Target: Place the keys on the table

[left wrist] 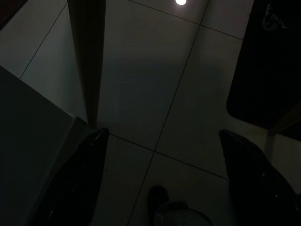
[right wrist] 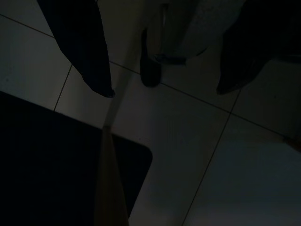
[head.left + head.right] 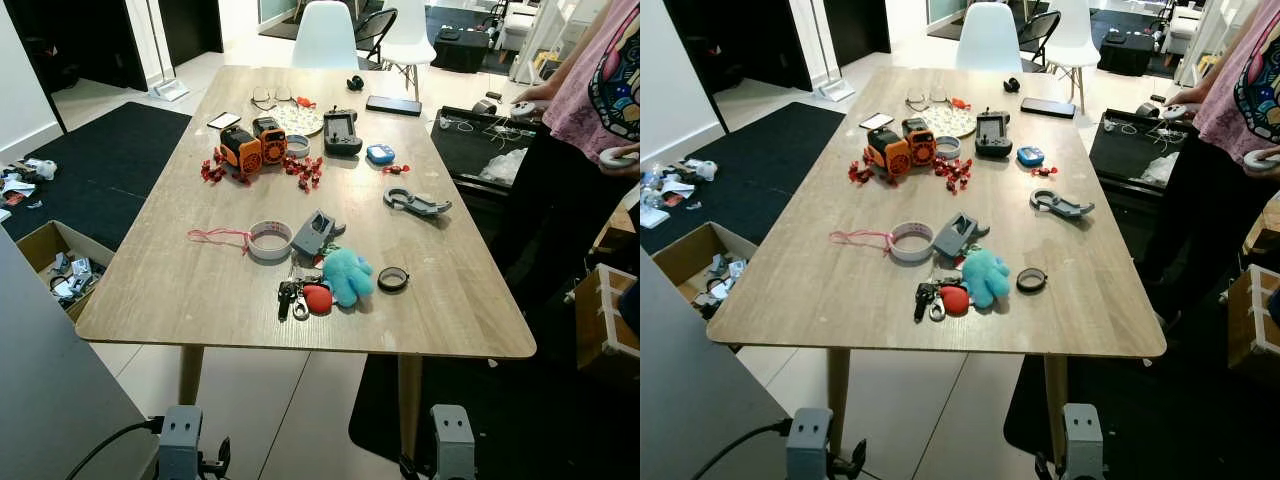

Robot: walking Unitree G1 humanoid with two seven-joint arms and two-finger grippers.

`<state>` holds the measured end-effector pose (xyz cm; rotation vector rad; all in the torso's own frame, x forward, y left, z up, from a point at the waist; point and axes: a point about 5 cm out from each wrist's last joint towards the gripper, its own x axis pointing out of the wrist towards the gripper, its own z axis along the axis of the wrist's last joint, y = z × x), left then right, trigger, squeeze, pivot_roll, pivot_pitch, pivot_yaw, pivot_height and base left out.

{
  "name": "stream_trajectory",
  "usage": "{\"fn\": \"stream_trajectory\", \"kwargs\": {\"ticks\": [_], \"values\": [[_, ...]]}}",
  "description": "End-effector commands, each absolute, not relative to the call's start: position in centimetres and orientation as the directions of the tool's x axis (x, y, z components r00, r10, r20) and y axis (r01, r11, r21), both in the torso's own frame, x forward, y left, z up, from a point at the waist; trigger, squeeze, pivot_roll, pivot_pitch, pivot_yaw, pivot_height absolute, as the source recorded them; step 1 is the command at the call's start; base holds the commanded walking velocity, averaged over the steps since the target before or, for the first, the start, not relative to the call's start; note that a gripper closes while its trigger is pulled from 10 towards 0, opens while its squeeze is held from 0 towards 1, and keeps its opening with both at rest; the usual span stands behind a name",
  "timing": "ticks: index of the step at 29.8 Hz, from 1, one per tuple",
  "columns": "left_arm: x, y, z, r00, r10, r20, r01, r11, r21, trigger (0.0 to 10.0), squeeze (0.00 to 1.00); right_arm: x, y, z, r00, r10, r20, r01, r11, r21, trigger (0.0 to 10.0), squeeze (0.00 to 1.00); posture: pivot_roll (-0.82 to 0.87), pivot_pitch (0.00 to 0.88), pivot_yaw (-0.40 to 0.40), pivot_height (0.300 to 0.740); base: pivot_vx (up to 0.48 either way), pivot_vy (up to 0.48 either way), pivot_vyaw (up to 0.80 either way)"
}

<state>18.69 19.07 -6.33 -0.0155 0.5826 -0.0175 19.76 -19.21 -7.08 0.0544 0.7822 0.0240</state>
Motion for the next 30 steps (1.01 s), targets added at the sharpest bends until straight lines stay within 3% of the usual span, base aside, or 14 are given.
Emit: {"fn": "stream_trajectory", "kwargs": {"ticks": [1, 30], "values": [[18.20, 18.77, -6.67, 0.826, -0.026, -0.563, 0.009, 0.999, -0.032, 10.0, 0.00, 19.33, -19.48, -7.30, 0.698, 0.036, -0.715, 0.007, 0.998, 0.057, 10.0, 0.00, 0.04, 0.081, -0.031, 0.740, -0.274, 0.000, 0.00], [18.70, 19.27, -6.18, 0.843, -0.017, -0.538, 0.007, 1.000, -0.022, 10.0, 0.00, 19.46, -19.04, -7.31, 0.695, 0.056, -0.717, -0.016, 0.998, 0.062, 10.0, 0.00, 0.05, 0.049, -0.038, 0.740, -0.341, 0.000, 0.00]]}}
